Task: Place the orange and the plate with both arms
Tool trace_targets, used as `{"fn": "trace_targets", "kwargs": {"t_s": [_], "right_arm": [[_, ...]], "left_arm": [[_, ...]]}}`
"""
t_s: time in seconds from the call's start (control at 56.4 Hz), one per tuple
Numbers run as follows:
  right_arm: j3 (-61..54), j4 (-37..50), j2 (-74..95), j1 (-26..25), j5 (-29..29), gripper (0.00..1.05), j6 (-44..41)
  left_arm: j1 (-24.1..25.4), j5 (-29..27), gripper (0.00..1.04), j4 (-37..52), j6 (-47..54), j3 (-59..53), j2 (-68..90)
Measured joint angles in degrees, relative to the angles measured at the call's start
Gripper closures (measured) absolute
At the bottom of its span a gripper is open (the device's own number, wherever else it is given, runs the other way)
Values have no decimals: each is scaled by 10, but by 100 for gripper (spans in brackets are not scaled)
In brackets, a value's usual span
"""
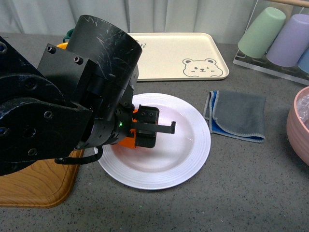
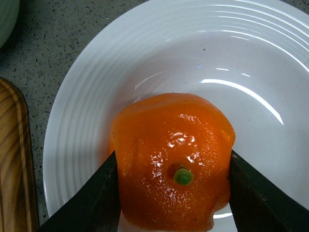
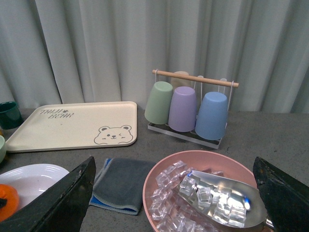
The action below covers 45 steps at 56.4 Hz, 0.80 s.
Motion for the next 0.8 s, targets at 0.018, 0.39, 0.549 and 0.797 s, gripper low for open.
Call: {"fn": "trace_targets", "kwargs": {"t_s": [0.018,0.39,0.549,0.797], "right_arm": [[0,0,0,0,0,9,0],[0,0,0,0,0,9,0],[0,0,0,0,0,9,0],[0,0,0,0,0,9,0]], "left_arm": [[0,0,54,0,0,0,0],[0,-4,5,21,9,-14,-17],[2,-15,7,26,14,-39,-70],[58,-124,52,479,128,-238,-94]]}}
